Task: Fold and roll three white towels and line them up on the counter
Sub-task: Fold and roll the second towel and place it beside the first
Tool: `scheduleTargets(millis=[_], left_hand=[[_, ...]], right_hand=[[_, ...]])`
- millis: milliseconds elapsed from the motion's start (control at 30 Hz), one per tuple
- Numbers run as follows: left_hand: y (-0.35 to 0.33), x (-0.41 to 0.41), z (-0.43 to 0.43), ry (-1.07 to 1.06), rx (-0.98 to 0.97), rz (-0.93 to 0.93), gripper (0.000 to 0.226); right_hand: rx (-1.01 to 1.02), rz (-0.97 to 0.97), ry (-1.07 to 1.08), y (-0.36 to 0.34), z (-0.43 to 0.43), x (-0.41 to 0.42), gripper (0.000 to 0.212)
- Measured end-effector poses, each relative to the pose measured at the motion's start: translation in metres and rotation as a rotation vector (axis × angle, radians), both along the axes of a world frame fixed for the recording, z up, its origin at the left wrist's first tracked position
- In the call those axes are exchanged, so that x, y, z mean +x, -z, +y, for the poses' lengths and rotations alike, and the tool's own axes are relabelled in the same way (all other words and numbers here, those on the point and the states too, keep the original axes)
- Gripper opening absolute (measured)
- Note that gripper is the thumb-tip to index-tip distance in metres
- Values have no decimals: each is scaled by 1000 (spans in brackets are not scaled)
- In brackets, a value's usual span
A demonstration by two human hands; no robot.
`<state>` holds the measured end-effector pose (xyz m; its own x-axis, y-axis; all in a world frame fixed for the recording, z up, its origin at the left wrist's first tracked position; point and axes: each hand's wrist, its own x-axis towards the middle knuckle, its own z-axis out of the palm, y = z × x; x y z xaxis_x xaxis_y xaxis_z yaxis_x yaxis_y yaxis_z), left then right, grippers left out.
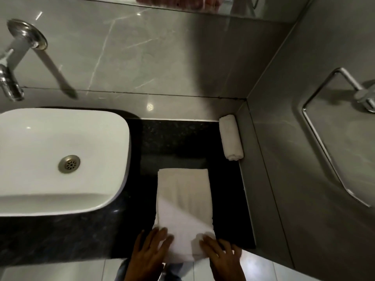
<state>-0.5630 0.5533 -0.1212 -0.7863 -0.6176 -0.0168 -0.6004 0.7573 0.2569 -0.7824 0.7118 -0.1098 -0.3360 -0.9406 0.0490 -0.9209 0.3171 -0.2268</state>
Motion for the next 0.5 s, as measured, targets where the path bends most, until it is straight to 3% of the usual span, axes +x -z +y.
scheduleTargets(millis=[100,200,267,400,500], left_hand=[[-1,7,-4,-4,51,59,30],[-13,13,-20,41,211,63,36],[-23,14,-31,28,333,74,33],[-50,-4,-45,-325,680,220,23],[-60,-20,-47,-569,720,269,25]], right_hand=[[-62,67,-75,2,5,-7,36],[-8,-135,-98,-7,-4,-19,43],[-1,-337,47,-16,-11,-21,47],[-77,-750,346,-35,-37,-20,30],[-83,-888,484,-40,-55,-21,34]])
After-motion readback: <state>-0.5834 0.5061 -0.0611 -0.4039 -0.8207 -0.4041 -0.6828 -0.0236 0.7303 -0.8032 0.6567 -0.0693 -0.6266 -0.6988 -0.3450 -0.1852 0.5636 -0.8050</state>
